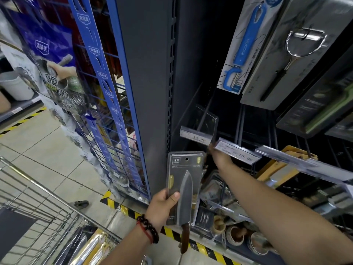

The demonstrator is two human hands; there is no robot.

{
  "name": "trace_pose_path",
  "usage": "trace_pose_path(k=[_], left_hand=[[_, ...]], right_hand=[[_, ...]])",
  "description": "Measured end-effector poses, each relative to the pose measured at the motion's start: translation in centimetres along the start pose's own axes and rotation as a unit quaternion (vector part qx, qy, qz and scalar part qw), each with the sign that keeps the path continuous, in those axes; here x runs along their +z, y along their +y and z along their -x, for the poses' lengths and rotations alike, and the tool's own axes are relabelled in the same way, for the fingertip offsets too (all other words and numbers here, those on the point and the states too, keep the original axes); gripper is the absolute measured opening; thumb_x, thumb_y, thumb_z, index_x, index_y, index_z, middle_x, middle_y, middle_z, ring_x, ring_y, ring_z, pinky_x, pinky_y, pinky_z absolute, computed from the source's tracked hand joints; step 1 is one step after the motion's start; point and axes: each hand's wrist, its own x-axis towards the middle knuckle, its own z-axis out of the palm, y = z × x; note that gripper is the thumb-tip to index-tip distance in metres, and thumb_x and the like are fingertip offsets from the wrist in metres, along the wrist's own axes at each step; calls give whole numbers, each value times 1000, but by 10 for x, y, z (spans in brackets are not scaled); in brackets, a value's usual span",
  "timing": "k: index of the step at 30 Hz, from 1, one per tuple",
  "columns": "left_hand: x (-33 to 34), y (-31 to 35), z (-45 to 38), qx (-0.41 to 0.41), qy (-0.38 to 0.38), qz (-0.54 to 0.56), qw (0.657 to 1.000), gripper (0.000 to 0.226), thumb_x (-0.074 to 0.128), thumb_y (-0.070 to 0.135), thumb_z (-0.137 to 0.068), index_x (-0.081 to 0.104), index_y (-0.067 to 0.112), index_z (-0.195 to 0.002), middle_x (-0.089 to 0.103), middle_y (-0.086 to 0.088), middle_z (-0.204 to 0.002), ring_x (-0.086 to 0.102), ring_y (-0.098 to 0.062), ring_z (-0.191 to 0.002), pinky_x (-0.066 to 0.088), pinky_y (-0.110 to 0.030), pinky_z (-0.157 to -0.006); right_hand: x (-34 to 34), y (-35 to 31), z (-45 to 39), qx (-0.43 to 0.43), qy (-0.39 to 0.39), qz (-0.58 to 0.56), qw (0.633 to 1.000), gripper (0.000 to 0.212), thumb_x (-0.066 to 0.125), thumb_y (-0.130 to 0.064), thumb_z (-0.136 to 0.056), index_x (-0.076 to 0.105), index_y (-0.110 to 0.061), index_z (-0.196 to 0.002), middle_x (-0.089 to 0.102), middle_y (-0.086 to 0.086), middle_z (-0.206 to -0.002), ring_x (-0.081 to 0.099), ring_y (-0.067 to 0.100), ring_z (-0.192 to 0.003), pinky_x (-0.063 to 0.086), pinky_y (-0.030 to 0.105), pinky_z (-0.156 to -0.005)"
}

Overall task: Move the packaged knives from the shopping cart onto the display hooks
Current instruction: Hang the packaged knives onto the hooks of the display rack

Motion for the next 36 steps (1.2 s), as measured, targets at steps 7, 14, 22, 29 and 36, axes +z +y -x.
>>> trace_pose_path(k=[7, 14, 22, 29, 36], left_hand=[[11, 6, -24, -16, -25, 14, 999, 16, 53, 17, -98, 63, 8, -108, 70, -11, -113, 63, -25, -110, 51, -36, -95], [19, 6, -30, -7, -44, -14, 999, 10, 54, 19, -98, 58, 16, -107, 68, -4, -107, 65, -13, -98, 50, -21, -82], [2, 37, -3, 250, 274, -188, 909, 56, 70, 20, -85, 44, 26, -134, 33, 1, -135, 37, -18, -128, 33, -30, -105], [-4, 106, -15, 382, 314, -343, 799, 101, 79, 40, -74, 6, 50, -142, 7, 1, -151, 13, -39, -140, 23, -58, -110], [-11, 111, -41, 403, 347, -410, 741, 104, 80, 19, -71, 9, 42, -144, 11, -7, -149, 20, -41, -130, 34, -62, -105]], right_hand=[[-38, 62, 56, -39, -196, 89, 976, 34, 53, -39, -94, 62, -15, -116, 69, 8, -117, 64, 24, -109, 49, 43, -96], [-31, 75, 53, -101, -116, 139, 978, 11, 66, 3, -84, 59, -1, -91, 70, 24, -97, 67, 34, -92, 51, 51, -93], [-24, 69, 46, -131, -92, 178, 971, 43, 72, -24, -75, 45, 3, -96, 50, 38, -112, 49, 55, -107, 44, 63, -97], [-9, 53, 50, -152, -96, 111, 977, 18, 60, 3, -89, 61, -14, -93, 71, 15, -104, 66, 32, -101, 52, 46, -95], [-2, 50, 46, -168, -86, 117, 975, 20, 59, 4, -90, 60, -15, -91, 70, 2, -94, 65, 16, -89, 53, 24, -80]])
